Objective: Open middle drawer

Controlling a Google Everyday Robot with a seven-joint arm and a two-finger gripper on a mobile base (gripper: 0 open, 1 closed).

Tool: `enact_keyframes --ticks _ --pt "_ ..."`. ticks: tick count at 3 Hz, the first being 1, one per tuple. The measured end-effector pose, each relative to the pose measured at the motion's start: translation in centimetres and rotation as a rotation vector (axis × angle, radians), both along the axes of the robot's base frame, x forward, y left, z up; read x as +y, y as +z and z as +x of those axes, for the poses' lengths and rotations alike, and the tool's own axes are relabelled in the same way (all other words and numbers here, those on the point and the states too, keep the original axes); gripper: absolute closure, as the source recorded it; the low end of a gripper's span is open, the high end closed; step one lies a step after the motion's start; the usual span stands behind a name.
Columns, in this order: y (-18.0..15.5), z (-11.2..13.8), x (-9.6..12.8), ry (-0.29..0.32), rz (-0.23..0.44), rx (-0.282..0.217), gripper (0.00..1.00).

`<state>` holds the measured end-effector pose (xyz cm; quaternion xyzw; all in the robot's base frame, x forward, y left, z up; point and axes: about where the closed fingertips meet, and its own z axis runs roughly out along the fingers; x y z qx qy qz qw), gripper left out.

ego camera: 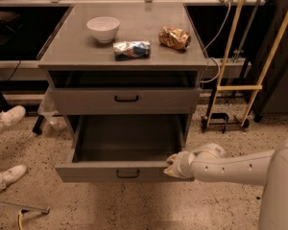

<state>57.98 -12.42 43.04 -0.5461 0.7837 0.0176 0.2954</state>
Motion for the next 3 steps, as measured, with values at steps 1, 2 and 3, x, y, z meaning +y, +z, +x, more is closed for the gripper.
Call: enact_keyframes --ticks 1,2,3 --pt "0.5 -0.4 0.4 0.005 0.013 -0.010 1.00" --pt "0.7 -1.2 0.8 0.014 0.033 -0.017 1.00" --pt "0.5 -3.0 0.1 0.008 0.045 -0.008 1.00"
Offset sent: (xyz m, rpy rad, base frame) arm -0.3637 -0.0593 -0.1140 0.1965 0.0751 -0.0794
